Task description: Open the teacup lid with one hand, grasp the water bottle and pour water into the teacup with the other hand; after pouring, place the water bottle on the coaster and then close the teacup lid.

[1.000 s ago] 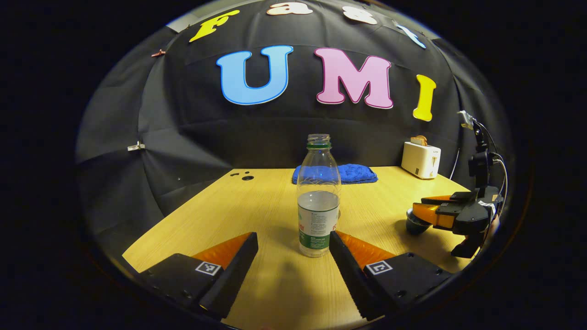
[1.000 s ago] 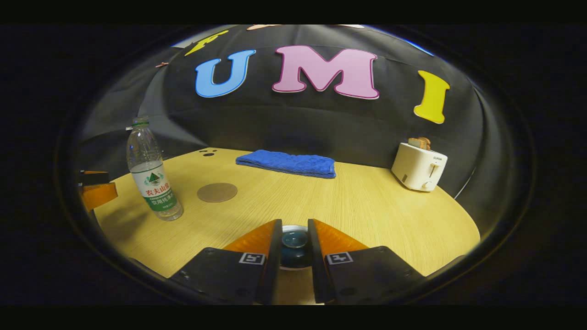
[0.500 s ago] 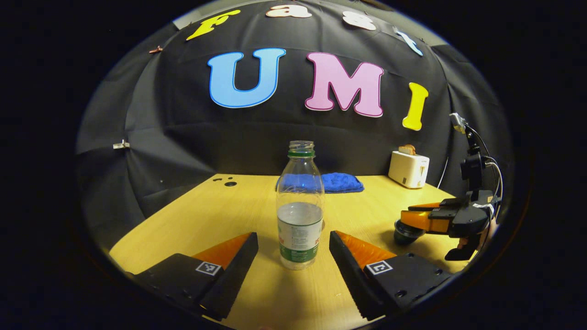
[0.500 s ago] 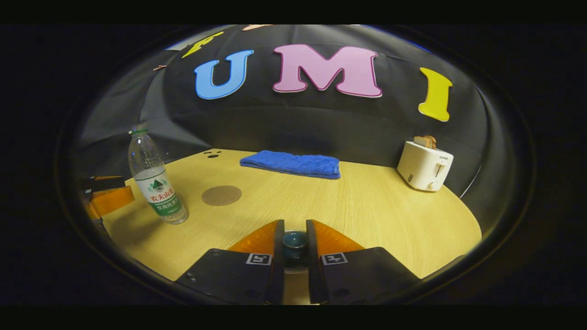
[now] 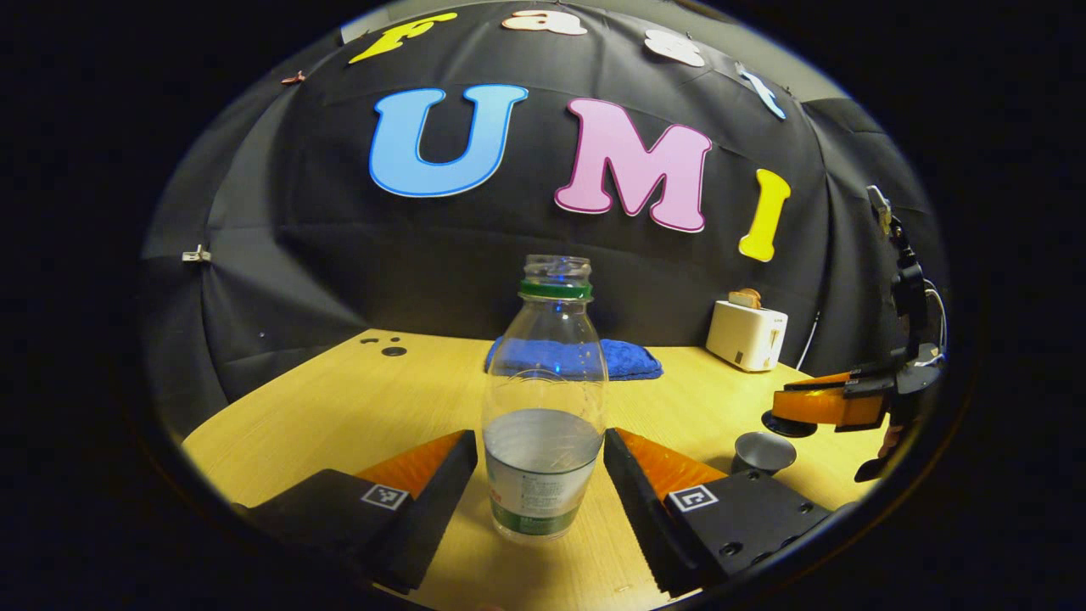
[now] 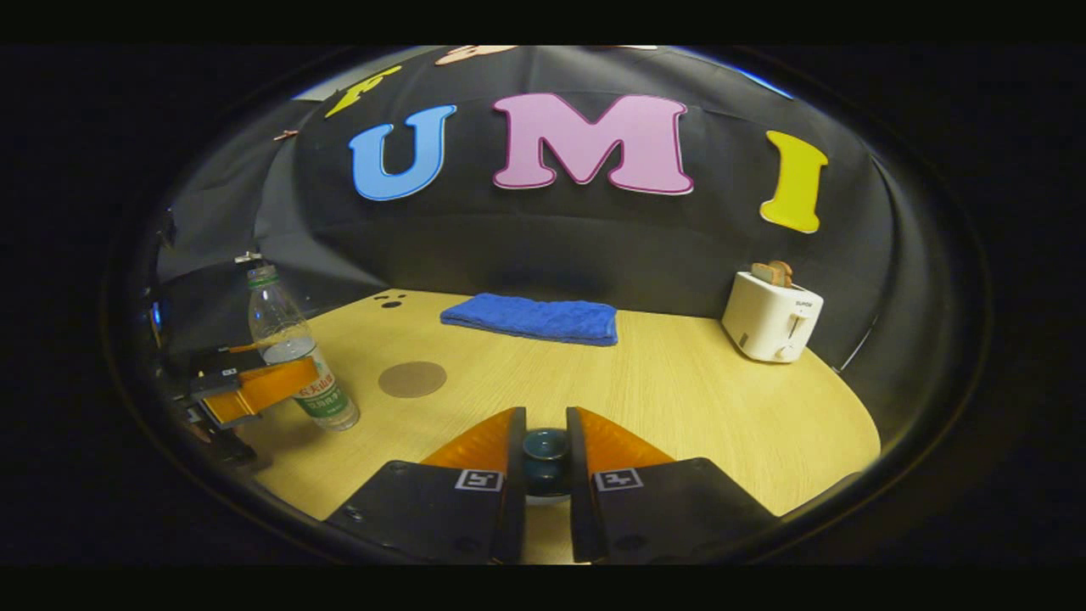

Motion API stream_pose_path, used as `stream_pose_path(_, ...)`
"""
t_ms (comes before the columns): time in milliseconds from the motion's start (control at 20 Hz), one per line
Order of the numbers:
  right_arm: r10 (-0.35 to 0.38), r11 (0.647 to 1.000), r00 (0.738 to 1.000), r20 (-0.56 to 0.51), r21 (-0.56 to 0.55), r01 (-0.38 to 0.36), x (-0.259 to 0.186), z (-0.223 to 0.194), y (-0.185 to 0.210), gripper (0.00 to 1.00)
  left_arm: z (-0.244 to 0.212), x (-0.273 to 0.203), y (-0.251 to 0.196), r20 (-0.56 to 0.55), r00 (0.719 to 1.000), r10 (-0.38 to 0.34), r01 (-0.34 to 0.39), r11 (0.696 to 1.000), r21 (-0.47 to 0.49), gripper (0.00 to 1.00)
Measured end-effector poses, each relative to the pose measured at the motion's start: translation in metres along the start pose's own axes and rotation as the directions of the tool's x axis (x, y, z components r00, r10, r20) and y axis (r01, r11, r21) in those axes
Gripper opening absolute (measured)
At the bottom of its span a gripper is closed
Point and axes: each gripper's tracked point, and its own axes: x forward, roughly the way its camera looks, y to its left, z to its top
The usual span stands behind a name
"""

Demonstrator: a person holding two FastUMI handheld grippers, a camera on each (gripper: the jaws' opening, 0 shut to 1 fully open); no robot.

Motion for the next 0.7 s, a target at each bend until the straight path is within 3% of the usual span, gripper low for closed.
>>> stream_pose_path(100, -0.013, 1.0, 1.0, -0.013, -0.011, 0.012, -0.006, -0.007, -0.005, 0.29, 0.0, 0.006, -0.001, 0.006, 1.0, -0.011, 0.011, 1.0, -0.019, 0.95)
stream_pose_path(150, -0.016, 1.0, 1.0, -0.022, -0.009, 0.016, -0.007, -0.01, -0.007, 0.19, -0.001, 0.009, 0.0, 0.006, 1.0, -0.009, 0.009, 0.999, -0.038, 0.95)
stream_pose_path(200, -0.019, 1.0, 0.999, -0.03, -0.003, 0.019, -0.009, -0.014, -0.009, 0.29, -0.003, 0.012, -0.001, 0.002, 1.0, -0.013, 0.013, 0.998, -0.058, 0.95)
stream_pose_path(250, -0.023, 1.0, 0.999, -0.036, 0.006, 0.023, -0.009, -0.015, -0.012, 0.29, -0.003, 0.014, -0.001, 0.002, 1.0, -0.012, 0.012, 0.997, -0.074, 0.95)
stream_pose_path(300, -0.028, 1.0, 0.999, -0.041, 0.014, 0.028, -0.009, -0.016, -0.014, 0.19, -0.003, 0.016, -0.001, 0.004, 1.0, -0.012, 0.012, 0.996, -0.088, 0.95)
stream_pose_path(400, -0.04, 0.999, 0.998, -0.041, 0.029, 0.041, -0.011, -0.016, -0.018, 0.19, -0.003, 0.019, 0.0, 0.005, 1.0, -0.005, 0.005, 0.995, -0.101, 0.94)
stream_pose_path(550, -0.055, 0.997, 0.998, -0.042, 0.048, 0.057, -0.012, -0.017, -0.024, 0.19, -0.004, 0.021, 0.002, -0.003, 1.0, -0.005, 0.005, 0.996, -0.085, 0.86)
stream_pose_path(600, -0.053, 0.997, 0.998, -0.046, 0.059, 0.055, -0.013, -0.018, -0.023, 0.24, -0.004, 0.023, 0.002, -0.01, 1.0, -0.004, 0.003, 0.997, -0.076, 0.85)
stream_pose_path(700, -0.051, 0.996, 0.997, -0.052, 0.07, 0.054, -0.016, -0.019, -0.023, 0.19, -0.005, 0.023, 0.005, -0.023, 0.999, 0.025, -0.026, 0.999, -0.043, 0.82)
